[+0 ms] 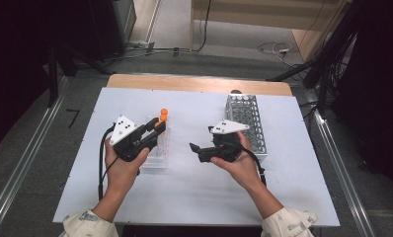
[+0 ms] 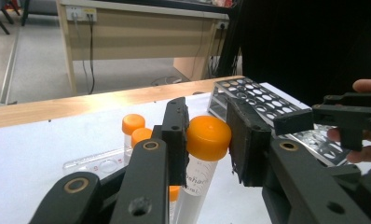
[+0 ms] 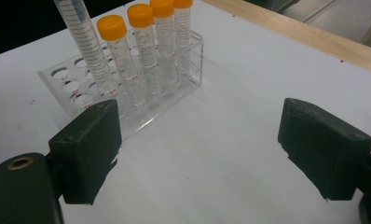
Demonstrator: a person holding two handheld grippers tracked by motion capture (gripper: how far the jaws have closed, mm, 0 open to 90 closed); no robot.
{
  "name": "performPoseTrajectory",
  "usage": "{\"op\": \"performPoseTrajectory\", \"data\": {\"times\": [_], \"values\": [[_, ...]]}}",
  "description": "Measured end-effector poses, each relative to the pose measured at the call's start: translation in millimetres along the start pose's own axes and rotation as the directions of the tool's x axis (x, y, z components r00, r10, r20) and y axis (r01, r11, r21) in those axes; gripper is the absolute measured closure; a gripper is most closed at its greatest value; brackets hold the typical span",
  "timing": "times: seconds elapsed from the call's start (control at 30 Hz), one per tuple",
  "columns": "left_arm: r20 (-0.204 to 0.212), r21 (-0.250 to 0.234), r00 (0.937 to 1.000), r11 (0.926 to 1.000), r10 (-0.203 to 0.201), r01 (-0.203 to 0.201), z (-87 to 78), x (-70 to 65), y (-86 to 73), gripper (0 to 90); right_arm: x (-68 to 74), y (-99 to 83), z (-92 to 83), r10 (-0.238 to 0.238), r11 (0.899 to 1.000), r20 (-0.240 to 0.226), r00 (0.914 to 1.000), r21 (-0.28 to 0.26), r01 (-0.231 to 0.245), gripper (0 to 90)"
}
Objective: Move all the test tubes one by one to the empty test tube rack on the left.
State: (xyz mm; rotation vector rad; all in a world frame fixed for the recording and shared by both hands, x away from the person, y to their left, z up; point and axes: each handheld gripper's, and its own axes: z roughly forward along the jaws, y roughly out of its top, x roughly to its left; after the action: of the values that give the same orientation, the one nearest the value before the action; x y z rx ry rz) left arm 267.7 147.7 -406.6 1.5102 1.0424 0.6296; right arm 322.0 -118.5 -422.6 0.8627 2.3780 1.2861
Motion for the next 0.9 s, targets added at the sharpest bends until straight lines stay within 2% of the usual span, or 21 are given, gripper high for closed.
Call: {"op": "performPoseTrajectory", "data": {"times": [0.2, 0.6, 0.77, 0.9], "values": [[-0.008, 0.002, 0.9999, 1.0, 0.007, -0.007, 1.8, -1.1, -6.1, 70.8, -0.3, 0.0, -0.4, 0.001, 1.0, 0.0, 1.0, -0.003, -0.001, 12.2], [-0.072, 0.041, 0.9969, 0.9987, 0.032, -0.029, 10.0, -2.7, -29.4, 70.3, 0.4, -0.2, -0.6, 0.0, 1.0, -0.002, 1.0, 0.0, 0.0, 12.2], [-0.083, 0.047, 0.9954, 0.9979, 0.048, -0.044, 10.6, -3.7, -32.7, 69.5, 0.7, -0.2, -0.2, -0.004, 1.0, -0.004, 1.0, -0.002, 0.004, 12.2], [-0.075, 0.042, 0.9962, 0.9982, 0.045, -0.042, 10.0, -3.8, -32.9, 63.6, 0.8, -0.5, -0.2, -0.004, 1.0, -0.004, 1.0, 0.001, 0.004, 12.2]]}}
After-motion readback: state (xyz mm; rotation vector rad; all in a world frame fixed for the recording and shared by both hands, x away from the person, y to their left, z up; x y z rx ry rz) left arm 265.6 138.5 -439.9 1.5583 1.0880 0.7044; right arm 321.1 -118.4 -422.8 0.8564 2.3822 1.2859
